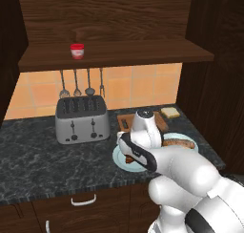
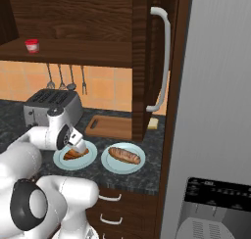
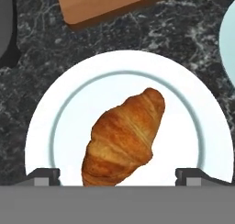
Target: From the different types of pastries on the counter, select a croissant and place it on the cutting board. Then retrieve a jar of jam from the cabinet and place it alongside the croissant on the cutting board.
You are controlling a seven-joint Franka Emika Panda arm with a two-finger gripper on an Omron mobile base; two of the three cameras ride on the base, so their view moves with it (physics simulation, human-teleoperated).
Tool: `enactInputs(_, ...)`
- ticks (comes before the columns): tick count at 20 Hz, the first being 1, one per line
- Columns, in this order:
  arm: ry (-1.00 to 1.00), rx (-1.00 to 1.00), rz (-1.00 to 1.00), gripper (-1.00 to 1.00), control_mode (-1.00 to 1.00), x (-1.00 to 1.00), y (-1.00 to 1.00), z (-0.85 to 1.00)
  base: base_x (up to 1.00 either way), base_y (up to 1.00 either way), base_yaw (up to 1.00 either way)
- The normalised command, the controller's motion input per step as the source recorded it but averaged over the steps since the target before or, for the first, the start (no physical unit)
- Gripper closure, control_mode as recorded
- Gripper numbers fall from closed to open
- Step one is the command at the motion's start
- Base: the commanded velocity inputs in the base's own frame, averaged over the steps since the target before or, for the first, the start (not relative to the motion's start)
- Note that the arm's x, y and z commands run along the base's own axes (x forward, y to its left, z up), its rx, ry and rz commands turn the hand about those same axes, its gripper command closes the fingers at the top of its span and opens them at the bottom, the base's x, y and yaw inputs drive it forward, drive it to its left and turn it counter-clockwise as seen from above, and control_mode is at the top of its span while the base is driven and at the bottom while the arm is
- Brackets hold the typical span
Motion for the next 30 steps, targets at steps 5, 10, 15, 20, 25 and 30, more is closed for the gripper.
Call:
enactInputs(5, 0.17, 0.10, -0.08, -1.00, -1.00, -0.05, 0.00, -0.02, 0.00, 0.00, 0.00)
enactInputs(10, 0.09, 0.05, -0.05, -1.00, -1.00, -0.02, 0.00, -0.01, 0.00, 0.00, 0.00)
enactInputs(15, 0.08, 0.02, -0.04, -1.00, -1.00, -0.21, 0.00, -0.09, 0.00, 0.00, 0.00)
enactInputs(20, 0.01, 0.00, -0.01, -1.00, -1.00, -0.11, -0.02, -0.13, 0.00, 0.00, 0.00)
enactInputs(25, 0.00, 0.00, 0.00, -1.00, -1.00, -0.03, -0.17, -0.24, 0.00, 0.00, 0.00)
enactInputs(30, 0.00, 0.00, 0.00, -1.00, -1.00, 0.14, 0.00, -0.32, 0.00, 0.00, 0.00)
